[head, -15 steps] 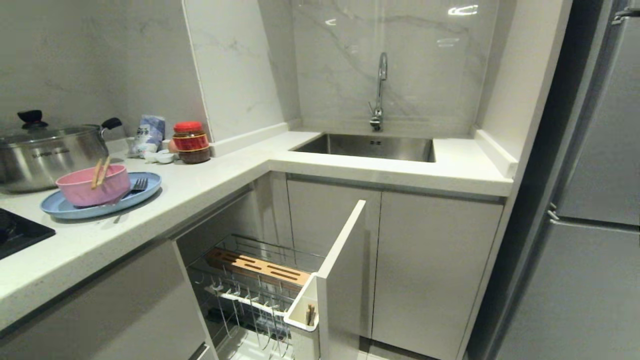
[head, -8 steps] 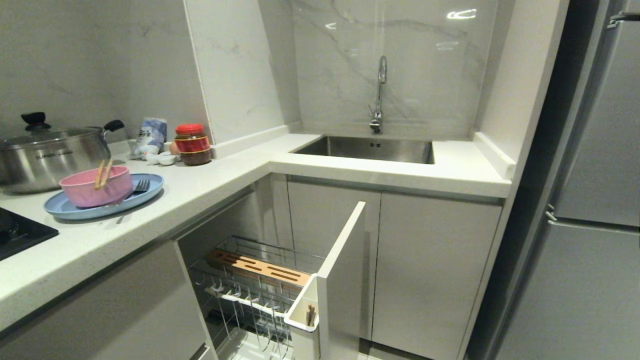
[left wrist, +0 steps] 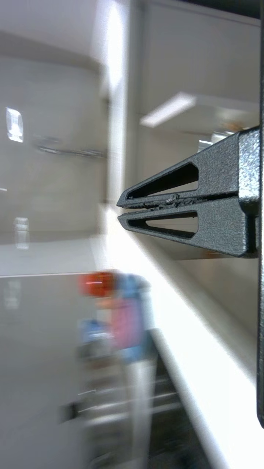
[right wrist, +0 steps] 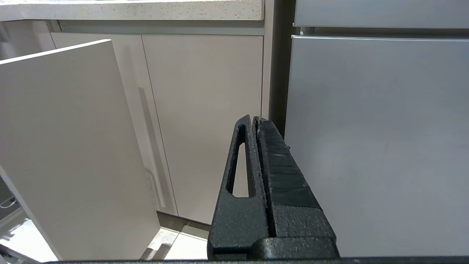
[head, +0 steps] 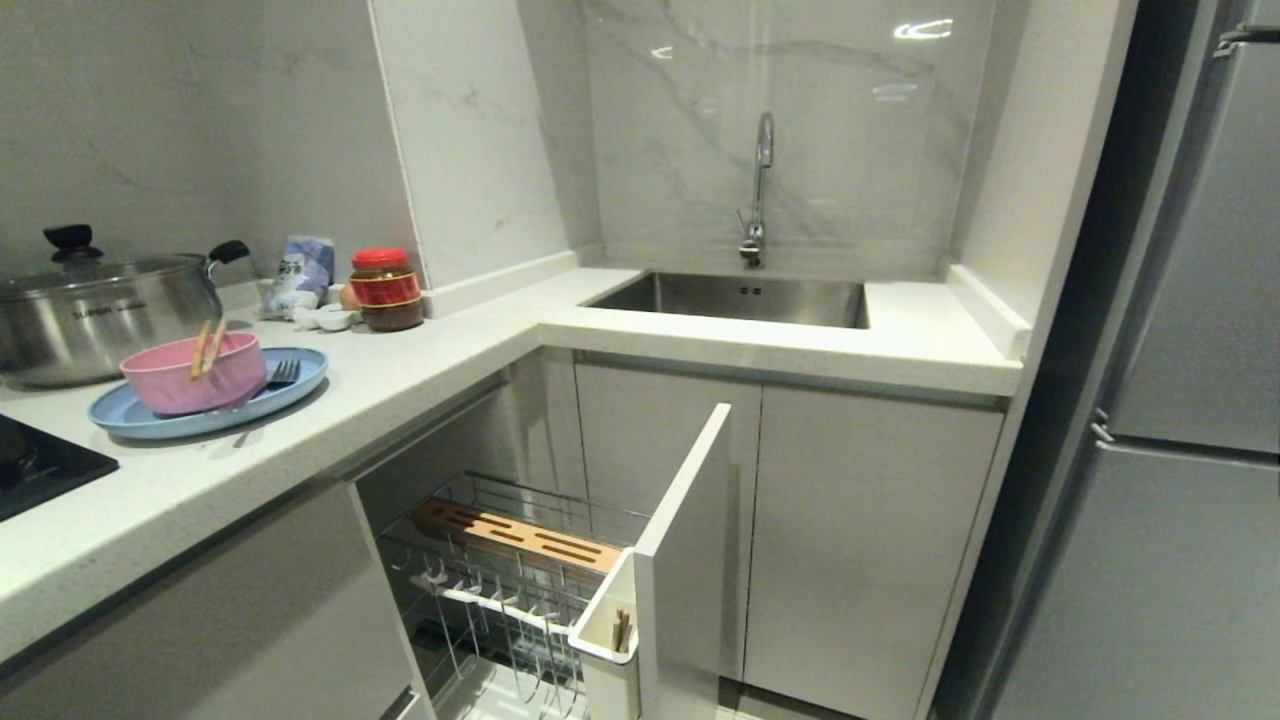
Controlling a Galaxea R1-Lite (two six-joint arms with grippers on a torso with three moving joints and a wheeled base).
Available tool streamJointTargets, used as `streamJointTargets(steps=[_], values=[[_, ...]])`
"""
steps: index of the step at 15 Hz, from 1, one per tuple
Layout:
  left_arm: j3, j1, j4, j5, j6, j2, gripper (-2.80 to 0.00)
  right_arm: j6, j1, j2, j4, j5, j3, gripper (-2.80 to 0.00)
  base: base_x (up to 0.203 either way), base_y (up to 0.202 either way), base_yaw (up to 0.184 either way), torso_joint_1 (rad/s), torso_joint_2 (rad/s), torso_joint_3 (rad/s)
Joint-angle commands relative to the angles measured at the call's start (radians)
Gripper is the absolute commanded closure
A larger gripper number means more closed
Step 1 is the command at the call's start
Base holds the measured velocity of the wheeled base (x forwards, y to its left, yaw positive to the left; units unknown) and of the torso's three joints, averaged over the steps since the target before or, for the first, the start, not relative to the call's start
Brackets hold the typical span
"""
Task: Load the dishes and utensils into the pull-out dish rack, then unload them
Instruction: Close the cupboard
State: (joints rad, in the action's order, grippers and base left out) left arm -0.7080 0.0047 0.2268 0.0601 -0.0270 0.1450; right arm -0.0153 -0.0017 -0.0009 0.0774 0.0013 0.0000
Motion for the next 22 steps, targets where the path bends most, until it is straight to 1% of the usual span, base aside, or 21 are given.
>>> streamJointTargets(steps=[1, 3, 4, 5, 7, 8, 9, 10, 12, 14, 15, 17, 18, 22], values=[[-0.291, 0.000, 0.035, 0.009, 0.027, 0.260, 0.00, 0.000, 0.000, -0.001, 0.001, 0.000, 0.026, 0.00, 0.000, 0.000, 0.000, 0.000, 0.00, 0.000], [-0.534, -0.017, 0.131, 0.029, 0.097, 0.442, 0.00, 0.000, 0.000, -0.001, 0.001, 0.000, 0.026, 0.00, 0.000, 0.000, 0.000, 0.000, 0.00, 0.000], [-0.646, -0.036, 0.187, 0.055, 0.158, 0.542, 0.00, 0.000, 0.000, -0.001, 0.001, 0.000, 0.026, 0.00, 0.000, 0.000, 0.000, 0.000, 0.00, 0.000], [-0.727, -0.051, 0.233, 0.084, 0.218, 0.634, 0.00, 0.000, 0.000, -0.001, 0.001, 0.000, 0.026, 0.00, 0.000, 0.000, 0.000, 0.000, 0.00, 0.000], [-0.831, -0.080, 0.300, 0.153, 0.313, 0.815, 0.00, 0.000, 0.000, -0.001, 0.001, 0.000, 0.026, 0.00, 0.000, 0.000, 0.000, 0.000, 0.00, 0.000], [-0.858, -0.118, 0.318, 0.178, 0.359, 0.896, 0.00, 0.000, 0.000, -0.001, 0.001, 0.000, 0.026, 0.00, 0.000, 0.000, 0.000, 0.000, 0.00, 0.000], [-0.876, -0.174, 0.329, 0.194, 0.397, 0.954, 0.00, 0.000, 0.000, -0.001, 0.001, 0.000, 0.026, 0.00, 0.000, 0.000, 0.000, 0.000, 0.00, 0.000], [-0.883, -0.252, 0.335, 0.195, 0.420, 1.030, 0.00, 0.000, 0.000, -0.001, 0.001, 0.000, 0.026, 0.00, 0.000, 0.000, 0.000, 0.000, 0.00, 0.000], [-0.889, -0.424, 0.334, 0.168, 0.438, 1.186, 0.00, 0.000, 0.000, -0.001, 0.002, 0.000, 0.026, 0.00, 0.000, 0.000, 0.000, 0.000, 0.00, 0.000], [-0.891, -0.577, 0.305, 0.089, 0.445, 1.330, 0.00, 0.000, 0.000, -0.001, 0.001, 0.000, 0.026, 0.00, 0.000, 0.000, 0.000, 0.000, 0.00, 0.000], [-0.894, -0.626, 0.289, 0.050, 0.446, 1.389, 0.00, 0.000, 0.000, -0.001, 0.001, 0.000, 0.026, 0.00, 0.000, 0.000, 0.000, 0.000, 0.00, 0.000], [-0.900, -0.687, 0.267, -0.005, 0.448, 1.496, 0.00, 0.000, 0.000, -0.001, 0.001, 0.000, 0.026, 0.00, 0.000, 0.000, 0.000, 0.000, 0.00, 0.000], [-0.901, -0.703, 0.263, -0.019, 0.449, 1.538, 0.00, 0.000, 0.000, -0.001, 0.001, 0.000, 0.026, 0.00, 0.000, 0.000, 0.000, 0.000, 0.00, 0.000], [-0.900, -0.739, 0.265, -0.035, 0.450, 1.657, 0.00, 0.000, 0.000, -0.001, 0.001, 0.000, 0.026, 0.00, 0.000, 0.000, 0.000, 0.000, 0.00, 0.000]])
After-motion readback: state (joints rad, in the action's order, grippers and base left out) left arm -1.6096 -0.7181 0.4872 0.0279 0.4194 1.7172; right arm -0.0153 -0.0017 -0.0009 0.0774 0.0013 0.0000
